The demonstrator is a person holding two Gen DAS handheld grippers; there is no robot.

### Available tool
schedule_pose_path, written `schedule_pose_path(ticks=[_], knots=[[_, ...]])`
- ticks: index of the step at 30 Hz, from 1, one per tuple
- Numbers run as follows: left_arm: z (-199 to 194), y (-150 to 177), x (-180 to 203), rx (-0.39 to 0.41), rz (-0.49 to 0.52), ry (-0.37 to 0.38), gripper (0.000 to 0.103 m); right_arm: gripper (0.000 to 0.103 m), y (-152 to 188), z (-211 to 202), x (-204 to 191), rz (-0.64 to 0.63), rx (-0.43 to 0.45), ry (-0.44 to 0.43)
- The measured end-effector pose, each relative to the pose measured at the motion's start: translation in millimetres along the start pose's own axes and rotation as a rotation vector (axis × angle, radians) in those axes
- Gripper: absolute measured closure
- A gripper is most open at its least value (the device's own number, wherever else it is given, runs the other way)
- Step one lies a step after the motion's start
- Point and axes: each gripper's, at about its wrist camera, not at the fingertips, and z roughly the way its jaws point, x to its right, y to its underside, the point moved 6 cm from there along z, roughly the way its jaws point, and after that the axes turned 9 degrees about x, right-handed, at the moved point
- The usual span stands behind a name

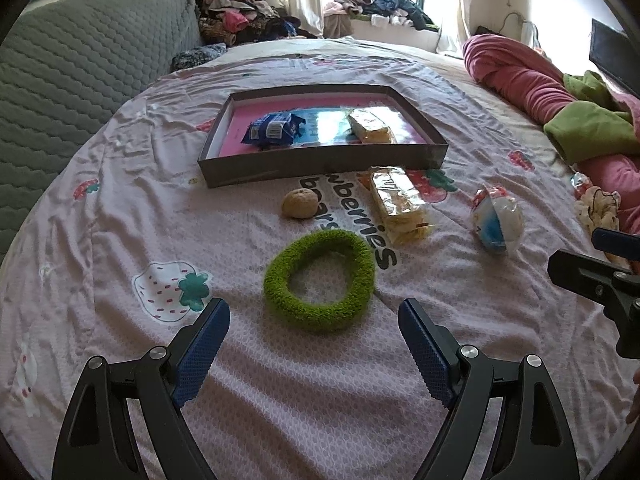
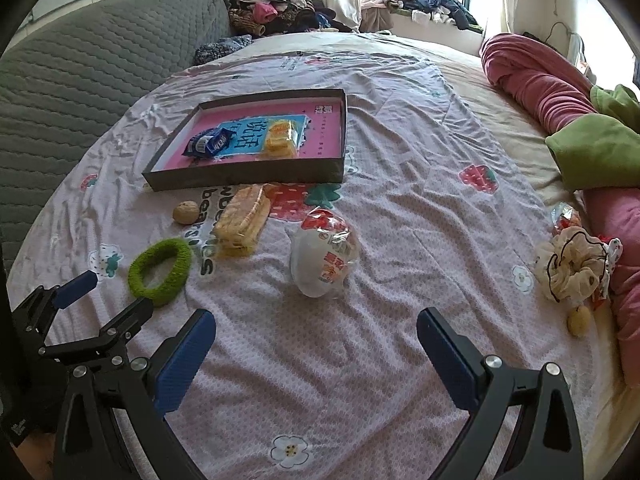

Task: Organize objects
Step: 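Move both open grippers toward the green ring and the white-red wrapped bun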

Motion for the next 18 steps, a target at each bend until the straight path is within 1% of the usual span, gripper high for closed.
schedule_pose_path(ticks=[18], knots=[[31, -2, -3, -0.016, -0.006, 0.002, 0.016, 0.001, -6, 36, 4, -0.006, -0.017, 0.027]])
